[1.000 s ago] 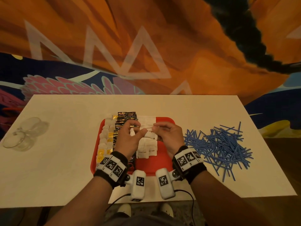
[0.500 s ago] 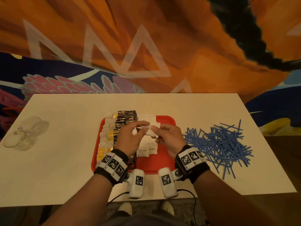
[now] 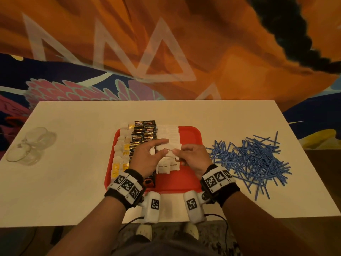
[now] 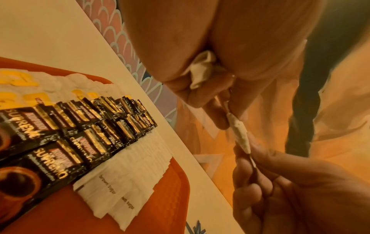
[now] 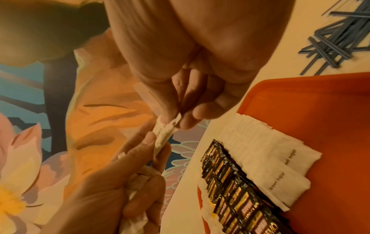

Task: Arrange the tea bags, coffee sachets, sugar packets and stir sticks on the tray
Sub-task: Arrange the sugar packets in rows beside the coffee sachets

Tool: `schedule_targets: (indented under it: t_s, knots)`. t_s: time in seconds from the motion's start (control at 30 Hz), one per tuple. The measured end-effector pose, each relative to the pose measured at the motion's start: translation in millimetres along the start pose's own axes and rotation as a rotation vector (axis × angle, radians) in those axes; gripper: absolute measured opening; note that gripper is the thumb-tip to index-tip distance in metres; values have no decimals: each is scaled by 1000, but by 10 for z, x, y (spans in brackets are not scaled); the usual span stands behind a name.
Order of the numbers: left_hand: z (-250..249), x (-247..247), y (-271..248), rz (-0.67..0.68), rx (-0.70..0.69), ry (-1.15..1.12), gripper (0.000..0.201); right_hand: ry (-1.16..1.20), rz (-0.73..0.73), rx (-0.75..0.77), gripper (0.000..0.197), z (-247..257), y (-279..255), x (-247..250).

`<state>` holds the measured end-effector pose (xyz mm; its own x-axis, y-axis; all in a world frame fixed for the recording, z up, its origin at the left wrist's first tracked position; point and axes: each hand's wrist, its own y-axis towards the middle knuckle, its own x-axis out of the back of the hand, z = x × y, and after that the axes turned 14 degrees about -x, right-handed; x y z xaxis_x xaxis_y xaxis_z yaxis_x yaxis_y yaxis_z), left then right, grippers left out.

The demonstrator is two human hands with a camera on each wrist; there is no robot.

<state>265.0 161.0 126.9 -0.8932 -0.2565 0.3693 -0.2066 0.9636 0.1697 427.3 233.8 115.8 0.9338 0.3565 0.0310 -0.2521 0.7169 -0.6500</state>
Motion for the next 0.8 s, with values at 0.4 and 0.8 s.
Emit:
schedule_targets:
  t_s: [0.4,0.8]
  knots:
    - [341,93,-277,-64,257,50,32,-261,-96,-119,26,-512,521,94]
    - [579,383,-549,-173,418,-9,30,-566,-244,-223,32,-888,935,-48]
